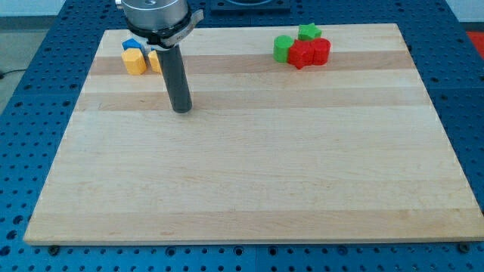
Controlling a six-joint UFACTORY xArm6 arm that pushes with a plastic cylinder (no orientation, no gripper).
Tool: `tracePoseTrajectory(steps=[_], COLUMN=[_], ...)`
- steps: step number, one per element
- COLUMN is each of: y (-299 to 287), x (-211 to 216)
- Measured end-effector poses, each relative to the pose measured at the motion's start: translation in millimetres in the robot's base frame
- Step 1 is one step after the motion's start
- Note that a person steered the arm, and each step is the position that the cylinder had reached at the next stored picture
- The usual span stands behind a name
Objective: Place the arm diagonally bottom right to the yellow heart
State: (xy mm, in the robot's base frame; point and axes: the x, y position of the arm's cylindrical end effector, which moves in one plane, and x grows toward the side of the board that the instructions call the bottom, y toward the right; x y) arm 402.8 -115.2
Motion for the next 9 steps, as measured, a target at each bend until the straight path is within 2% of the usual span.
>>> tracePoseTrajectory(steps=[1,3,4,6,7,9], y=[21.4,18.2,-44.0,19.3,31.9,59.3], x=[12.0,19.4,19.5,16.3,-3.0,-12.5])
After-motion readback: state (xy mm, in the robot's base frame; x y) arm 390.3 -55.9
